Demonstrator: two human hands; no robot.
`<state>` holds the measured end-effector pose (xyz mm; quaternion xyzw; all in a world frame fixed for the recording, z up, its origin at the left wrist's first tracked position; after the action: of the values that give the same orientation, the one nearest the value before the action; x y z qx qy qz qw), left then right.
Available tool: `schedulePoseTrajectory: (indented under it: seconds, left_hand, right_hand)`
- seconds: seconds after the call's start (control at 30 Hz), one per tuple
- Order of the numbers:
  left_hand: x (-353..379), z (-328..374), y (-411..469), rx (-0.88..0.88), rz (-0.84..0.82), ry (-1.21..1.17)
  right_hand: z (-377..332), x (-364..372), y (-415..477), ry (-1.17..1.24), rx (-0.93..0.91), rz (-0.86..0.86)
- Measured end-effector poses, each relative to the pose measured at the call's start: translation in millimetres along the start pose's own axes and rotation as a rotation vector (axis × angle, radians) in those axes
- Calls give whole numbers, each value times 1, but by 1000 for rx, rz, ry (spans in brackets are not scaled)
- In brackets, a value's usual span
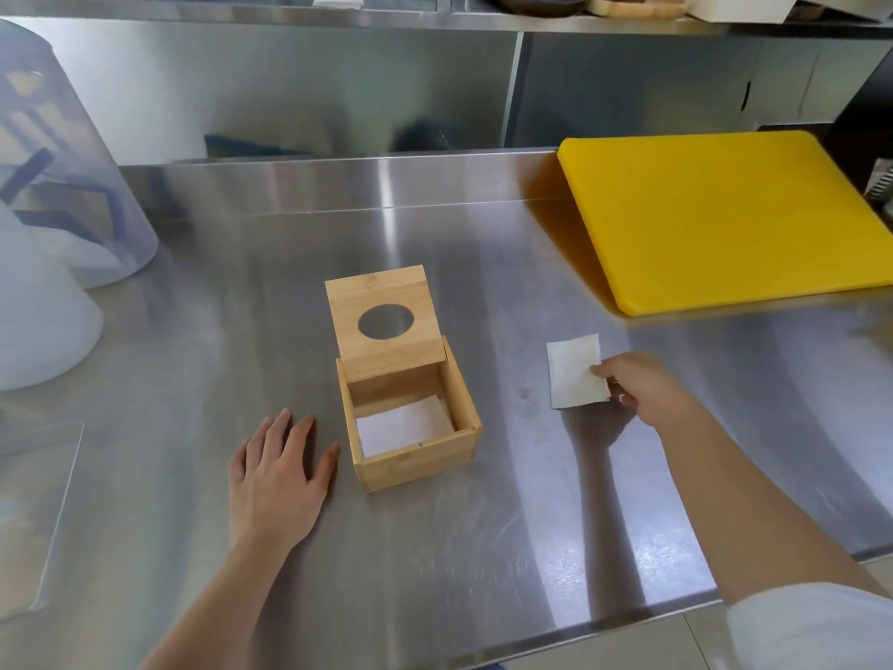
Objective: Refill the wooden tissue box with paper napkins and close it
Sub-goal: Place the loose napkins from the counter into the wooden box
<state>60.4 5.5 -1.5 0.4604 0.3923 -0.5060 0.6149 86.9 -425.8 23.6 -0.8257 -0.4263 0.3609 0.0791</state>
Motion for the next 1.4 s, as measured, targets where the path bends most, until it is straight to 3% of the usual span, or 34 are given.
schedulePoseTrajectory:
  seconds: [0.23, 0.33, 0.47, 0.63, 0.77, 0.87, 1.17, 1.4]
  left_hand:
    - [1, 0, 0, -10, -10, -15]
    - [-2, 1, -1, -21, -20, -15]
    - [-2, 0, 0, -22, -24, -9]
    - [-1, 1, 0, -11, -31, 12]
    - [-2, 1, 0, -7, -35, 20]
    - [-1, 1, 0, -4, -41, 21]
    - [2, -1, 1, 5, -54, 44]
    - [1, 0, 1, 10, -49, 26]
  right_hand:
    - [-23, 2, -11, -140, -56, -137]
    - [-48, 8, -31, -289, -242, -213]
    - [-87, 19, -81, -318, -523, -565]
    - [-117, 42, -160, -354, -633, -1059]
    - [-110, 88, -185, -562, -695, -1200]
    - [-105, 123, -186, -703, -793, -1108]
    - [-101, 160, -175, -1033, -1112, -553]
    - [-92, 179, -172, -1120, -1299, -401]
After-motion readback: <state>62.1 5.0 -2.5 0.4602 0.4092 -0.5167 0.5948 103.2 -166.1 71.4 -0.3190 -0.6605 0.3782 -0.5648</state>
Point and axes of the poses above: each hand's wrist, its own y-axis towards the middle knuckle, its own x-axis out of the palm, z = x × y, the point moved 6 cm from there along y, towards the middle knuckle, and after that the axes turned 5 degrees about z, right-handed, at the moved point
